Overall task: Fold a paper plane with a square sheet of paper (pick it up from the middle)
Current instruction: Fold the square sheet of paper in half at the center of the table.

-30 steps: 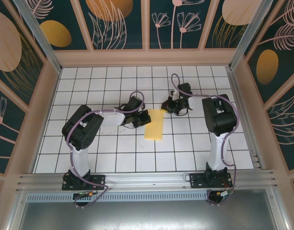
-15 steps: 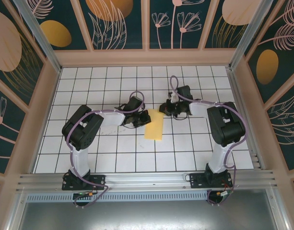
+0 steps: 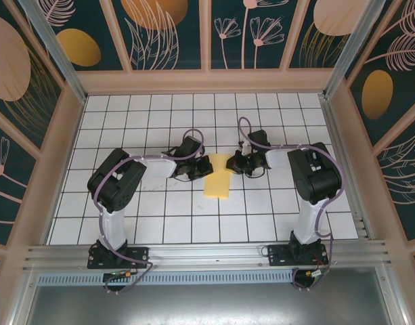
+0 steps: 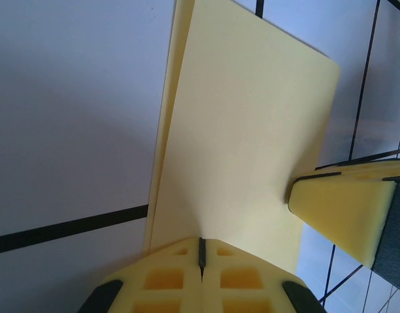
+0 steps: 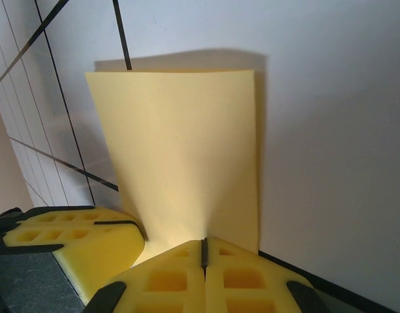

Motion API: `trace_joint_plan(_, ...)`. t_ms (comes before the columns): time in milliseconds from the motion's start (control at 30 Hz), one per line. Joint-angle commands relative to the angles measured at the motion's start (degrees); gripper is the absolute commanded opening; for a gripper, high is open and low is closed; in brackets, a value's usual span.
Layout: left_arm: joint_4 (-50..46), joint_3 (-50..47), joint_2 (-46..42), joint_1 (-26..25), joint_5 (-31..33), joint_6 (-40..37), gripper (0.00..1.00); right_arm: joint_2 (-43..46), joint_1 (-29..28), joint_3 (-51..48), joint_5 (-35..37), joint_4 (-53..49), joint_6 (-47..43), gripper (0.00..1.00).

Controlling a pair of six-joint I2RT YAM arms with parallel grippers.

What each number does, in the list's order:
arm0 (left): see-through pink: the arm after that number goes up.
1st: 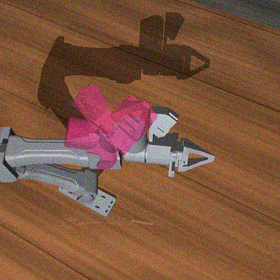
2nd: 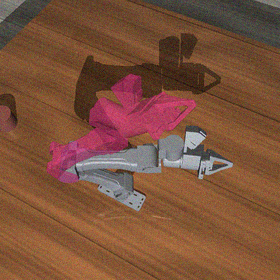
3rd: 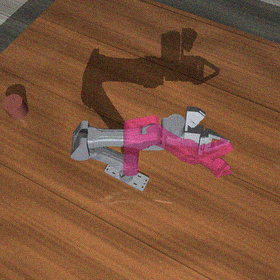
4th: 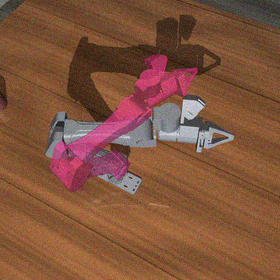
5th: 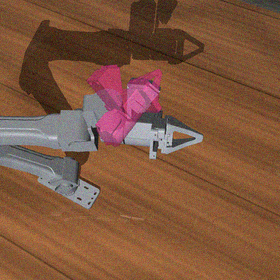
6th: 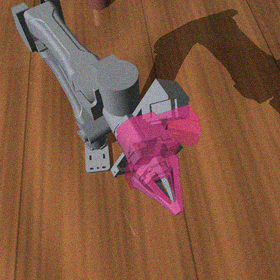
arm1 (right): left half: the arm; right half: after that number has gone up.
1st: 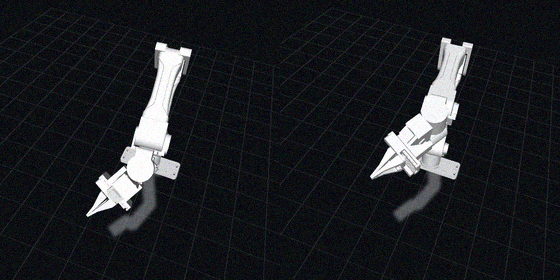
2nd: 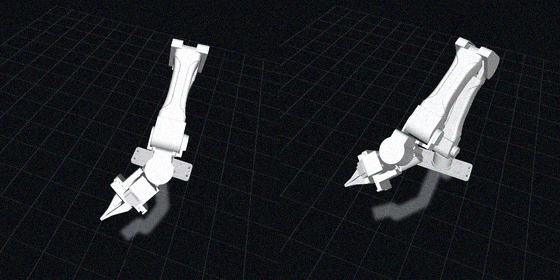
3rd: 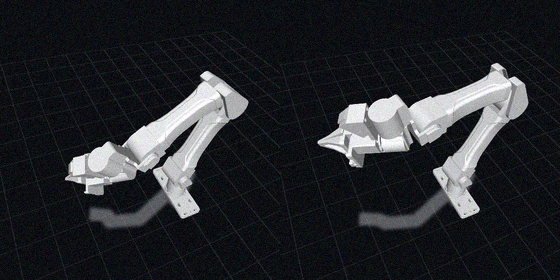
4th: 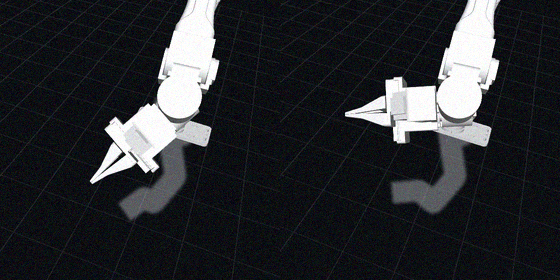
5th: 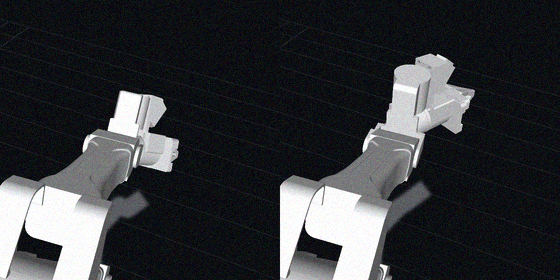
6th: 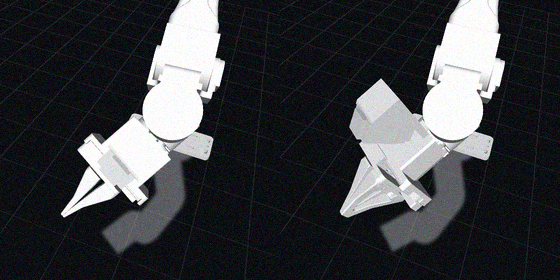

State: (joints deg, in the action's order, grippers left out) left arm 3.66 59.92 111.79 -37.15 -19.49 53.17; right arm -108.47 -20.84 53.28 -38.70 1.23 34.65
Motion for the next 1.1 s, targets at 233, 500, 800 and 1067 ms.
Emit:
trace_joint_plan(233,-4.4,-1.9,0.2,-0.2,1.8,-0.5,0.00,7.6,-2.0,-8.7,-3.4,5.2,1.7,0.04)
trace_joint_plan(500,-4.5,-2.0,0.0,-0.3,1.8,-0.5,0.00,8.3,-2.9,-13.2,-1.5,4.1,1.1,0.04)
trace_joint_plan(800,-5.0,-1.6,0.0,-0.3,1.8,-0.5,0.00,15.2,-5.5,-13.1,-3.5,2.8,1.3,0.05)
trace_joint_plan(1067,-5.0,-1.9,-0.4,-0.3,1.9,-0.3,0.00,13.1,-8.9,-19.0,-2.9,7.2,4.0,0.05)
